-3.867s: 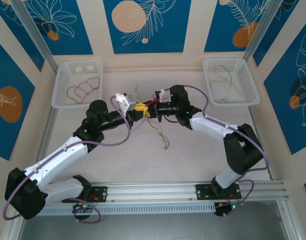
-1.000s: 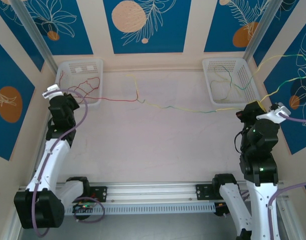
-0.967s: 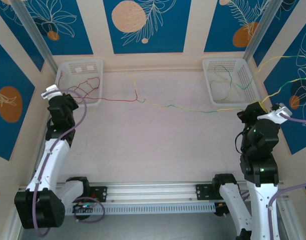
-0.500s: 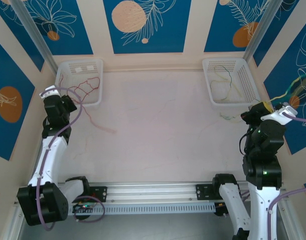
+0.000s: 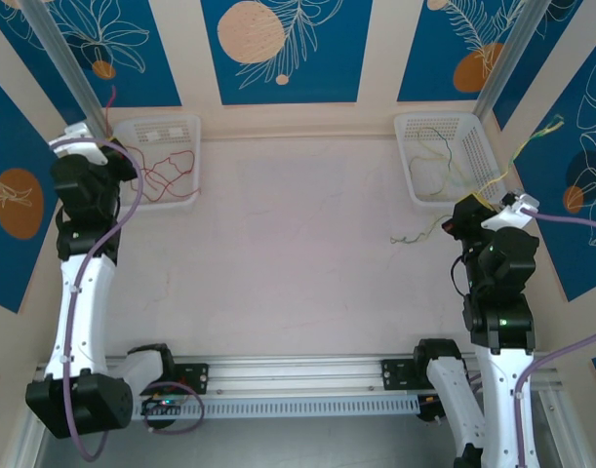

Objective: Untangle the cables

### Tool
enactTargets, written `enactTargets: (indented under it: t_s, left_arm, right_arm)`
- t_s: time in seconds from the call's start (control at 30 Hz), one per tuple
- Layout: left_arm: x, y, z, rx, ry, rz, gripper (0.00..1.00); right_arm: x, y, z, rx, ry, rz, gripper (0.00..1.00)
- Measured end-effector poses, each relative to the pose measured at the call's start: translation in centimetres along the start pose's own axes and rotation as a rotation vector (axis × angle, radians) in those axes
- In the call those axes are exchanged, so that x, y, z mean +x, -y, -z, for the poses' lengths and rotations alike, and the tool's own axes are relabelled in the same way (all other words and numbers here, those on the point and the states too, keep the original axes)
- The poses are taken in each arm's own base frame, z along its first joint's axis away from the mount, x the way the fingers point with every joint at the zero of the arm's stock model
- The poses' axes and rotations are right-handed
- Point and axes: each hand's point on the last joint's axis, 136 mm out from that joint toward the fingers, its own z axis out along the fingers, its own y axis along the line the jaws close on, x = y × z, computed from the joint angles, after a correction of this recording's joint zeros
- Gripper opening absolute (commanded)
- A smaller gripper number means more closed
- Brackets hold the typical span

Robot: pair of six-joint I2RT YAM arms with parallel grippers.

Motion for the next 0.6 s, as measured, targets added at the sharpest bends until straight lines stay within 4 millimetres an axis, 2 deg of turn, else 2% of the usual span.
enactTargets:
  t_s: [0.1, 0.27, 0.37, 0.43, 0.6]
  left_arm:
    - [-1.0, -0.5, -1.6, -0.037, 0.023, -0.038, 0.0]
    - [-1.1, -1.4, -4.7, -0.091, 0.011, -0.096, 0.0]
    - [-1.4, -1.4, -5.5, -0.097, 0.011, -0.111, 0.0]
    - [-2.4, -1.1, -5.7, -0.09, 0.029, -0.118, 0.0]
    - [-6.7, -0.2, -6.3, -0.085, 0.112, -0.174, 0.0]
  right_arm:
    - [0.2, -0.3, 0.2, -0.021, -0.007, -0.007, 0.0]
    - [0.0, -0.7, 0.7, -0.045, 0.002, -0.009, 0.0]
    - [-0.3, -0.8, 1.1, -0.052, 0.013, -0.01, 0.0]
    - [-0.3, -0.8, 1.3, -0.055, 0.018, -0.01, 0.0]
    - [-0.3, -0.9, 1.3, -0.057, 0.015, -0.01, 0.0]
